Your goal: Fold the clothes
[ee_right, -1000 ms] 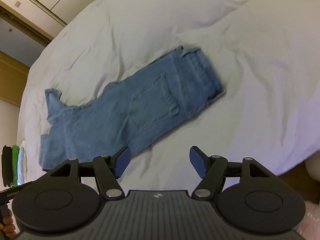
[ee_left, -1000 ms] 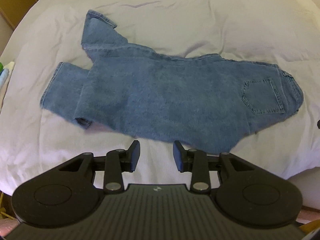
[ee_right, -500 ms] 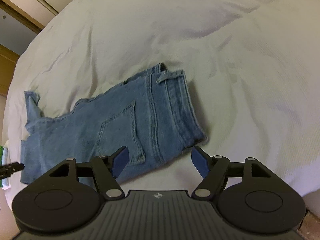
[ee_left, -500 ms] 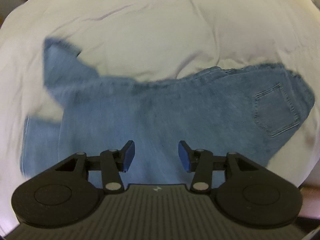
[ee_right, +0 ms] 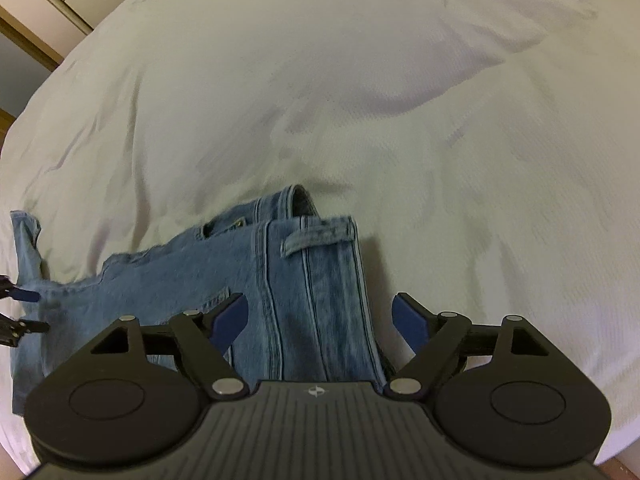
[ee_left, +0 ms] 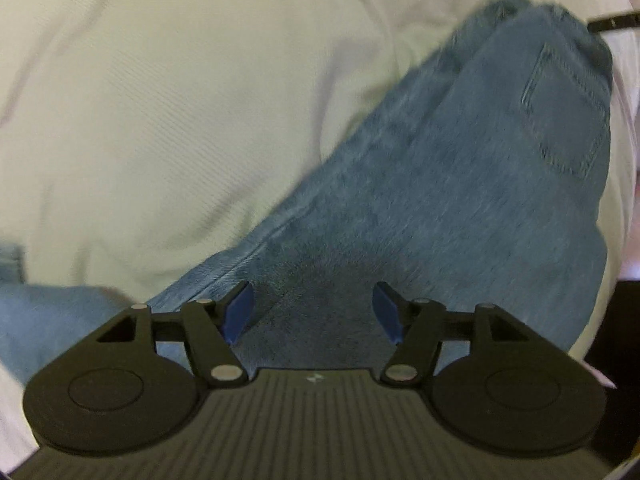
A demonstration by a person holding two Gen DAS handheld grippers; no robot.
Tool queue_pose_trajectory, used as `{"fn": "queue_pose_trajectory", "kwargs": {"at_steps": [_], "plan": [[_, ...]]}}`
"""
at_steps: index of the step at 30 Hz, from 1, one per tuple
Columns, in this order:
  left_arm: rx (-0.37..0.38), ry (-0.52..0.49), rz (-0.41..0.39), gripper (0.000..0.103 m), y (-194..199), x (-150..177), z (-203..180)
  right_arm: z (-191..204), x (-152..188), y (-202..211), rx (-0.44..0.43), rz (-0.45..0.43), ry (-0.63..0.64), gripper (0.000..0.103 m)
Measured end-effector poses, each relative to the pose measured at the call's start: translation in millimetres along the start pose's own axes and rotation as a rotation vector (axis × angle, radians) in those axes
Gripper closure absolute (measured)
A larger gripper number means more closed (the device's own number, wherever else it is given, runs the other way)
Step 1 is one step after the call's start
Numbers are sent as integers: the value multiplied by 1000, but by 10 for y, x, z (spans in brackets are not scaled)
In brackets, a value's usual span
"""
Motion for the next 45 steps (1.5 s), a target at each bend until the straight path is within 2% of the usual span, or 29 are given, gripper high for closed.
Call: {"fn": "queue_pose_trajectory", "kwargs": {"at_steps": [3,5,7,10,12,14,15,16,17,18,19,23,25,28,32,35,38,41,45], "plan": [[88,-39,77,48,-202,39,4,-9,-73,-121,-14,14,2,19],[92,-65,100,56,-290,88,3,-14,-128,-199,-25,23,7,19],[91,-68,110,81,-342,132,18,-19,-173,-281,-40,32,5,18],[64,-62,73,100,-270,220,19,-57,-222,-422,-66,51,-17,18],[41,-65,29,102,-160,301,-11,-69,-231,-497,-84,62,-27,18],[32,-37,-32,103,14,407,-61,-40,-239,-520,-106,60,-8,24],[27,-22,-63,103,102,460,-85,-9,-243,-509,-118,55,14,37],[30,-5,-85,103,180,522,-118,30,-245,-475,-121,44,53,45],[33,4,-101,103,247,573,-143,63,-248,-428,-111,31,97,49],[25,12,-112,103,279,601,-150,96,-244,-369,-108,16,146,62],[17,19,-124,102,312,629,-157,126,-237,-307,-110,6,180,69],[-40,77,-83,103,68,553,-127,230,-197,-68,-158,-23,237,75],[-115,57,-69,103,-63,477,-124,273,-158,-35,-167,-13,238,82],[-212,60,-115,103,55,447,-170,369,-175,106,-116,-37,278,85],[-304,205,-263,102,750,524,31,703,-363,471,-115,-123,340,86],[-437,323,-390,101,1460,578,373,1040,-758,818,-138,-239,396,87],[-575,390,-538,100,2310,551,611,1464,-1355,1264,-206,-400,462,87],[-748,441,-728,100,3352,571,653,1969,-1886,1879,-276,-583,560,88],[-895,491,-973,100,4634,843,356,2420,-2195,2902,-381,-837,644,88]]}}
Point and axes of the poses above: each gripper's, at about its wrist camera, not at the fingertips, and y roughly against the way its jaws point, z to its left, x to its underside, the point moved 8 cm from there along -y, roughly the way its jaws point, and after that the axes turned 5 degrees about y, right-handed, at the moved point
